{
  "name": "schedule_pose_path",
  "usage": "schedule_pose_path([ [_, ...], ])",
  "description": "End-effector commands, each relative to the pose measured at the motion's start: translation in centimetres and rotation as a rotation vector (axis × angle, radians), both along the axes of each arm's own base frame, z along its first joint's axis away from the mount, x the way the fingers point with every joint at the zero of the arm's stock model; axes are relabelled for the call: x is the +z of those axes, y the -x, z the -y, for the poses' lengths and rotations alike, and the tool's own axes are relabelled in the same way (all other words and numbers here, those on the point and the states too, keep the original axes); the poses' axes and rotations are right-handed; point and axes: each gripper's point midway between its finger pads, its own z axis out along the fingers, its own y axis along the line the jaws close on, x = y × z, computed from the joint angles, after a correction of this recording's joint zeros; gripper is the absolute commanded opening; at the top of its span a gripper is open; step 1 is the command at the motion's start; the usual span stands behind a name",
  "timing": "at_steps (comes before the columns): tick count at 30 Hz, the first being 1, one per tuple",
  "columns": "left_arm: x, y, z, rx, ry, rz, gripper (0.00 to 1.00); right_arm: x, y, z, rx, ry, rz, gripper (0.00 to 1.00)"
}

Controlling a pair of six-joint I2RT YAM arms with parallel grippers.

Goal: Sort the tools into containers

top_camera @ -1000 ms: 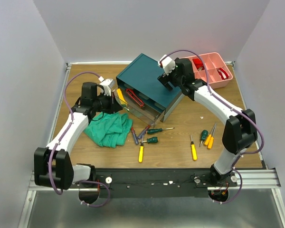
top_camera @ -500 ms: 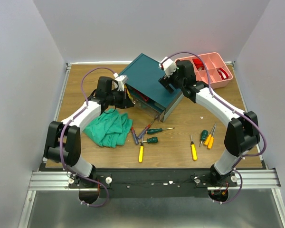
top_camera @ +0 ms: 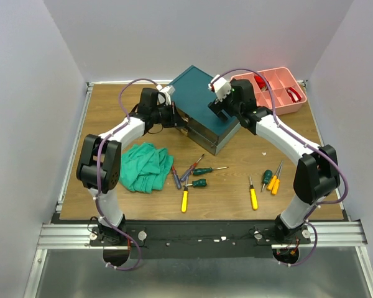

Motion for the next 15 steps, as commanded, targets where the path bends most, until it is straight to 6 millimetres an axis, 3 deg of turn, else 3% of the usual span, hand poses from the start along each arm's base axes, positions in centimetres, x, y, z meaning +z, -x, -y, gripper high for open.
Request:
schedule_pose_path([
  [1, 2.3, -4.1, 1.4, 0.055, 0.047, 0.108, 0.00, -1.3, -0.5, 0.4, -0.010, 0.022, -0.026, 1.00],
  [3, 2.3, -4.3, 1.3, 0.065, 0.039, 0.099, 0.01, -1.2, -0.8, 0.6, -0.015, 0.020, -0.024, 1.00],
  [5, 2.6, -3.5, 0.9, 0.079, 0.027, 0.067, 0.10, -1.1, -0.9, 0.5, -0.014, 0.019, -0.024, 1.00],
  [6, 2.7, -3.1, 0.6, 0.090, 0.022, 0.059, 0.24, -0.9, -0.9, 0.5, -0.014, 0.017, -0.020, 1.00],
  [9, 2.2, -0.8, -1.4, 0.208, -0.008, -0.038, 0.49, -0.8, -0.9, 0.5, -0.014, 0.018, -0.017, 1.00],
  [10, 2.3, 0.2, -2.0, 0.250, 0.005, -0.070, 0.52, -0.8, -0.9, 0.5, -0.013, 0.017, -0.017, 1.00],
  [12, 1.5, 0.3, -3.5, 0.342, -0.019, -0.112, 0.57, -0.8, -1.0, 0.5, -0.012, 0.018, -0.015, 1.00],
  [15, -0.2, 0.2, -4.2, 0.409, -0.019, -0.201, 0.58, -0.9, -1.0, 0.4, -0.012, 0.018, -0.017, 1.00],
])
